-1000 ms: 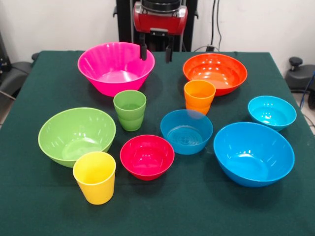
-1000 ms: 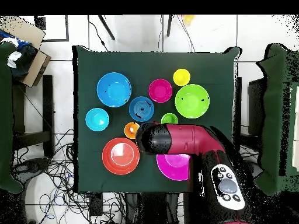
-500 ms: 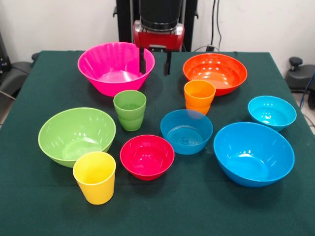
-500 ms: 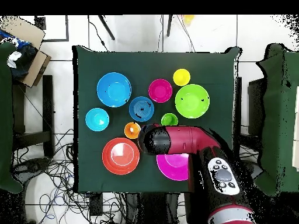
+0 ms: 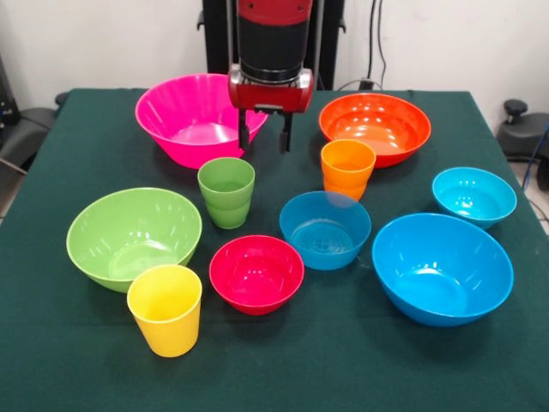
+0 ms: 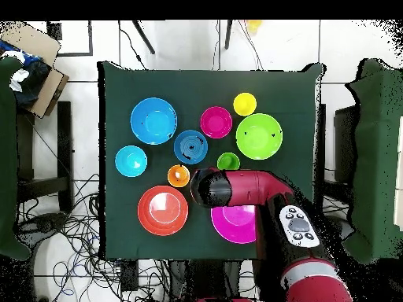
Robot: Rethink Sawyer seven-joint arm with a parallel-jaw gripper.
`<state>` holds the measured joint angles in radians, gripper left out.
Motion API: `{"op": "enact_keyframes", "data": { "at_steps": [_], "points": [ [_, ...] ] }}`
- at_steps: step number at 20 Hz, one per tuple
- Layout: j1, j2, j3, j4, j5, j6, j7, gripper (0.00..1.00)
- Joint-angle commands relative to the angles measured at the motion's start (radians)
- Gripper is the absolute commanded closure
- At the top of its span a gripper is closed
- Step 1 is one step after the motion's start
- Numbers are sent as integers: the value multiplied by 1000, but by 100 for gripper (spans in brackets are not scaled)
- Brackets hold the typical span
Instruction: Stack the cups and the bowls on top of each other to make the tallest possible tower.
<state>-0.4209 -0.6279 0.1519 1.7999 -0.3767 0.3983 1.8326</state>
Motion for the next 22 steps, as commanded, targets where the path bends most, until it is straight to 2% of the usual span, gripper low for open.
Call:
{"op": "enact_keyframes", "data": {
  "at_steps": [1,15,22],
  "points": [
    [-4,64,22,-91,-72,-50,6,0],
    [-6,83,16,-92,-76,-80,4,0],
    [-28,129,31,-114,-86,-110,-14,0]
  ]
}}
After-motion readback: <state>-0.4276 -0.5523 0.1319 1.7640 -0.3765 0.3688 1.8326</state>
